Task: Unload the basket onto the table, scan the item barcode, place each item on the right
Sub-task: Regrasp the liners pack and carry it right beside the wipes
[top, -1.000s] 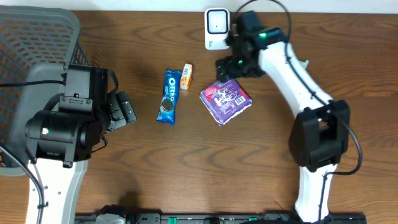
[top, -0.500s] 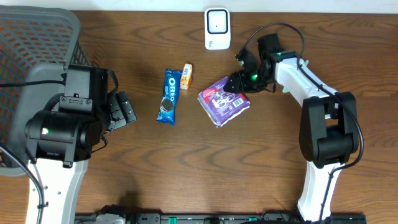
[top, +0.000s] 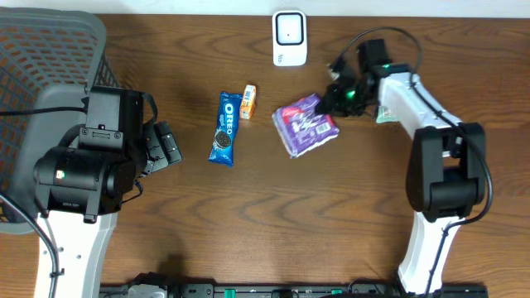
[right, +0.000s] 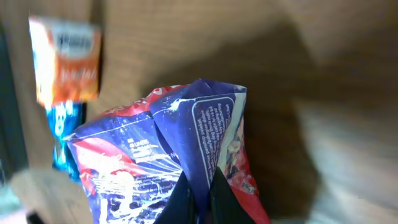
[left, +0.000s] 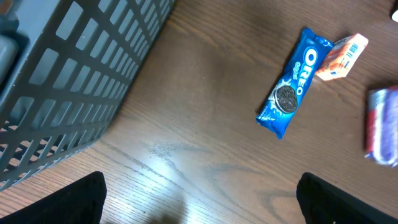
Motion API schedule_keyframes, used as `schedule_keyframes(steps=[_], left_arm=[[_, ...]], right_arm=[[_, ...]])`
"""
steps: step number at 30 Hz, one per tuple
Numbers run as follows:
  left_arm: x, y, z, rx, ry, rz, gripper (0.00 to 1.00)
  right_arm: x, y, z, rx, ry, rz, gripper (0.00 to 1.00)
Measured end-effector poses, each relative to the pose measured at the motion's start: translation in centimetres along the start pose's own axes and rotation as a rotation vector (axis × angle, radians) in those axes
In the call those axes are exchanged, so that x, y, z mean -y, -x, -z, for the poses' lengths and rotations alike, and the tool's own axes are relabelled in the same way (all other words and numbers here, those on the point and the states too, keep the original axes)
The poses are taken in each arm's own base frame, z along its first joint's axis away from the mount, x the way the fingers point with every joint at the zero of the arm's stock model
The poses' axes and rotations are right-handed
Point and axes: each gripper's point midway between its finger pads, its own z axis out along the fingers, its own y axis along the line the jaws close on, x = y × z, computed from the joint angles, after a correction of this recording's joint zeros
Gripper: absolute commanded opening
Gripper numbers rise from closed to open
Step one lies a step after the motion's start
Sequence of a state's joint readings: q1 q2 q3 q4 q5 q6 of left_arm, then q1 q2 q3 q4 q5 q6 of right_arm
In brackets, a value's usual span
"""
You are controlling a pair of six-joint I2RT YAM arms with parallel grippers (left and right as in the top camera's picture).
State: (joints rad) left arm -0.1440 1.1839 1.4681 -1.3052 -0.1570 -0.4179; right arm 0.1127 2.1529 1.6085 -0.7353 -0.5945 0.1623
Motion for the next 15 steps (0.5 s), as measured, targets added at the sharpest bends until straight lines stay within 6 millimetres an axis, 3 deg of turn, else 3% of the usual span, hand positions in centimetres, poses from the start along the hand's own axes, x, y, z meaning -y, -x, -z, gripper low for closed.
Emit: schedule_keyframes(steps=[5,10,15], left_arm=[[0.0,0.0,0.0,0.0,0.0,0.0,0.98],[0.0,0.0,0.0,0.0,0.0,0.0,0.98],[0.0,0.0,0.0,0.0,0.0,0.0,0.98]], right_arm=[[3.6,2.7,3.2,0.088,-0.077,-0.092,0.01],[6.3,3.3,4.8,0.123,-0.131,-0.146,0.01],[7.7,3.5,5.5,0.139,-0.159,-0.182,0.01]])
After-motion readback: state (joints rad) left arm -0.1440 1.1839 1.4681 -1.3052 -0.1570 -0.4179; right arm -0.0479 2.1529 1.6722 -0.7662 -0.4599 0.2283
